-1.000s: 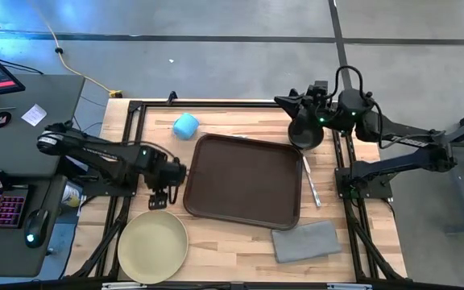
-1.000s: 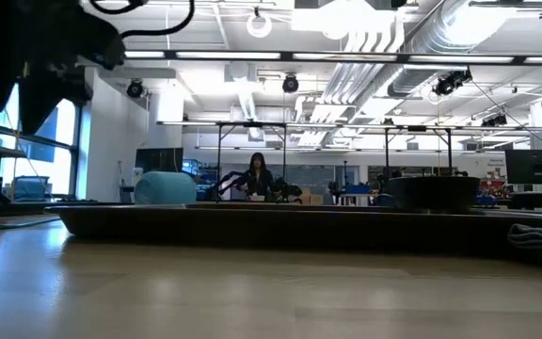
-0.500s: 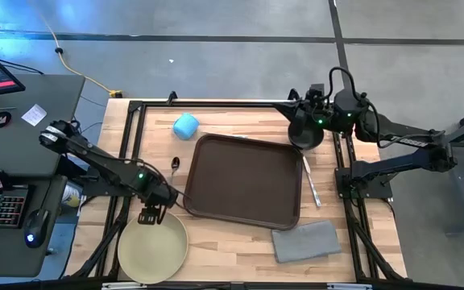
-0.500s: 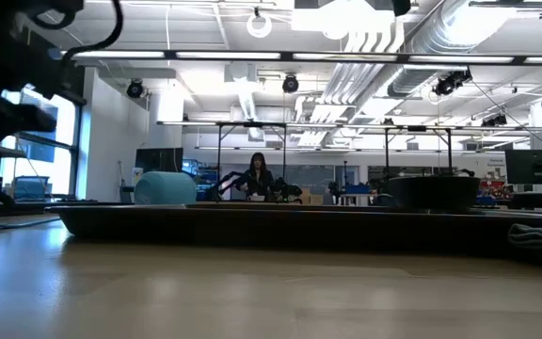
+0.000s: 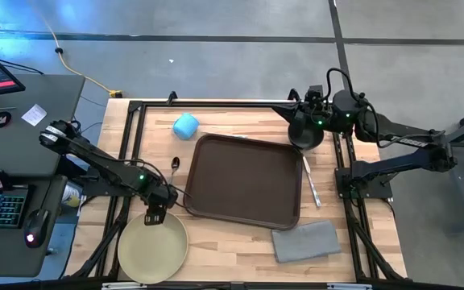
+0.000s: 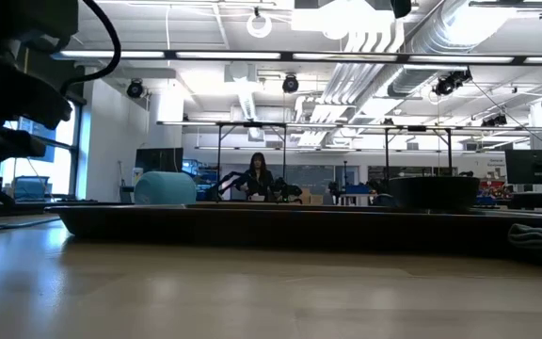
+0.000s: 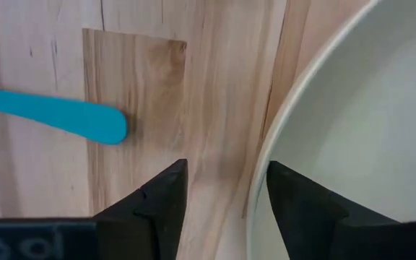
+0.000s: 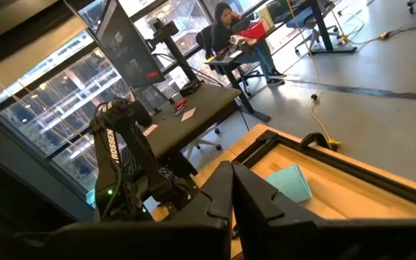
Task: Set up tray
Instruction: Put the brown plate on top of the dark brown serving tray
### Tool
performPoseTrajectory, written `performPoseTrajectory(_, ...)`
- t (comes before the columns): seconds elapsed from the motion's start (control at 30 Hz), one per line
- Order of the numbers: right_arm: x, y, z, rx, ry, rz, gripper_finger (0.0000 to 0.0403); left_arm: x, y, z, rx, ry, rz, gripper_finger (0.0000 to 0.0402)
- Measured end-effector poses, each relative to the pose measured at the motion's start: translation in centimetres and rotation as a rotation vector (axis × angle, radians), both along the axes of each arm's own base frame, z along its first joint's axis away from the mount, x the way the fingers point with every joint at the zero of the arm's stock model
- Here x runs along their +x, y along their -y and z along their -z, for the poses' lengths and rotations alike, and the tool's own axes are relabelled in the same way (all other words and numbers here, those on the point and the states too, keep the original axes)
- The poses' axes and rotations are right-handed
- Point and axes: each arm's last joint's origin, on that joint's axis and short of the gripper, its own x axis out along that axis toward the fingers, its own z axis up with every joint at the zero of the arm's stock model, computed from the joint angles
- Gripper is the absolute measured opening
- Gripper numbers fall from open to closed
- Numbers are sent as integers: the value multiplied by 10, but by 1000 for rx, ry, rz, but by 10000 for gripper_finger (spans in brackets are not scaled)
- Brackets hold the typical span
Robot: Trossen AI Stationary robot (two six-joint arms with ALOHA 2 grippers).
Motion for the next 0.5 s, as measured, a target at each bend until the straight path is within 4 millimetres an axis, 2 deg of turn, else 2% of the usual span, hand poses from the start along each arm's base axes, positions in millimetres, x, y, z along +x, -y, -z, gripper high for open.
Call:
performPoseTrajectory(0.23,0,0,0,4,-4,0,0,-3,-1,3,12,-12,7,168)
performPoseTrajectory(0.5,0,0,1,3,-4,0,0,-2,2,2,-76,-26,27,31)
